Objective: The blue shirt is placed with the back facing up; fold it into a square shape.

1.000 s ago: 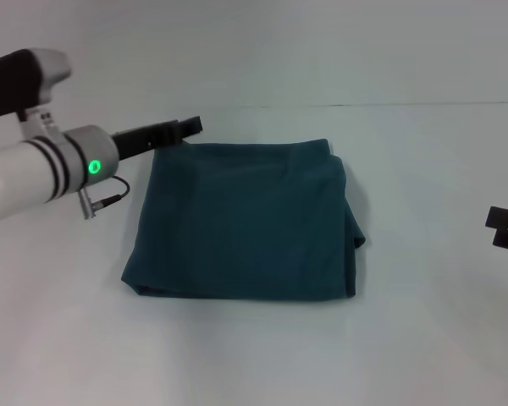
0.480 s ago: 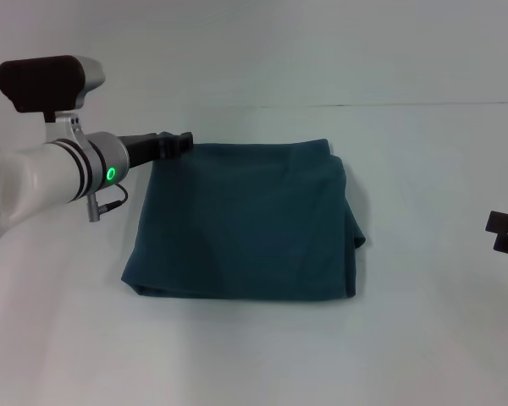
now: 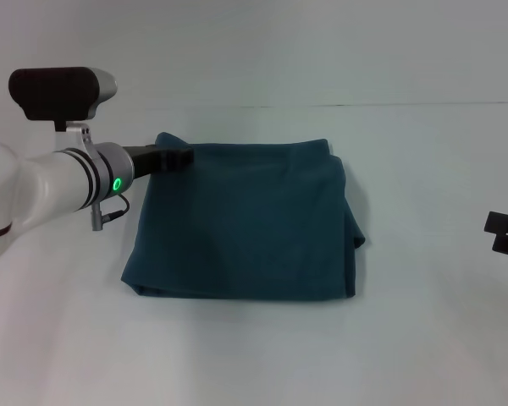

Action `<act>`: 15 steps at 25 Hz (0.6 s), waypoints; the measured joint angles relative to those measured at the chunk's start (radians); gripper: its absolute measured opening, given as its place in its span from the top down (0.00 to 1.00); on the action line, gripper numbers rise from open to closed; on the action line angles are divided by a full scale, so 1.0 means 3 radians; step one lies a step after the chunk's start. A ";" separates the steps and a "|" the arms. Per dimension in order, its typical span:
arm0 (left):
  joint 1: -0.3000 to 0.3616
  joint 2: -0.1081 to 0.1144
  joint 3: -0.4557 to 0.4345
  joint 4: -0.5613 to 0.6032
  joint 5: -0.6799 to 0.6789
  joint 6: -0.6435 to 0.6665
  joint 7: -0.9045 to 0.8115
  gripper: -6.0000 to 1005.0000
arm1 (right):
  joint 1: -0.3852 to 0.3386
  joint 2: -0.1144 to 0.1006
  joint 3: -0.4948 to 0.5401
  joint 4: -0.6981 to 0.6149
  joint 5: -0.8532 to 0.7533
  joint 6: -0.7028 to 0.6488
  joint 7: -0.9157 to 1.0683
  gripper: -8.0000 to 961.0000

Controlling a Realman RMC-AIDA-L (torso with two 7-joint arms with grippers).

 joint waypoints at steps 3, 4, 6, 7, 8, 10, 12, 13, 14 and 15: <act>0.0004 -0.0002 0.0001 -0.0005 -0.0001 0.0000 -0.0017 0.43 | -0.0003 -0.0004 0.0000 0.0011 0.0000 0.0007 0.0000 0.08; 0.0005 -0.0003 0.0001 -0.0005 -0.0001 0.0005 -0.0017 0.43 | -0.0005 -0.0005 0.0000 0.0011 -0.0001 0.0009 0.0000 0.08; 0.0005 -0.0004 0.0048 0.0000 -0.0002 0.0036 -0.0012 0.43 | -0.0006 -0.0006 0.0000 0.0011 -0.0001 0.0012 0.0000 0.08; 0.0005 -0.0004 0.0083 0.0001 -0.0002 0.0048 -0.0010 0.43 | -0.0007 -0.0006 0.0000 0.0011 -0.0001 0.0014 0.0000 0.08; 0.0001 -0.0005 0.0180 0.0001 -0.0002 0.0054 -0.0016 0.43 | -0.0007 -0.0005 0.0000 0.0011 -0.0001 0.0014 0.0000 0.08; -0.0001 -0.0006 0.0202 0.0001 -0.0005 0.0051 -0.0020 0.47 | -0.0008 -0.0006 0.0000 0.0011 -0.0001 0.0016 0.0000 0.08; -0.0003 -0.0009 0.0200 0.0011 -0.0020 0.0044 -0.0020 0.51 | -0.0008 -0.0008 0.0000 0.0011 -0.0001 0.0026 0.0001 0.08; -0.0003 -0.0010 0.0194 0.0015 -0.0025 0.0041 -0.0021 0.53 | -0.0008 -0.0009 0.0000 0.0011 -0.0001 0.0030 0.0002 0.08; -0.0001 -0.0010 0.0189 0.0025 -0.0029 0.0040 -0.0023 0.55 | -0.0007 -0.0010 0.0000 0.0011 -0.0001 0.0033 0.0002 0.08; 0.0004 -0.0010 0.0186 0.0038 -0.0030 0.0039 -0.0028 0.58 | -0.0008 -0.0011 0.0000 0.0010 -0.0002 0.0035 0.0003 0.08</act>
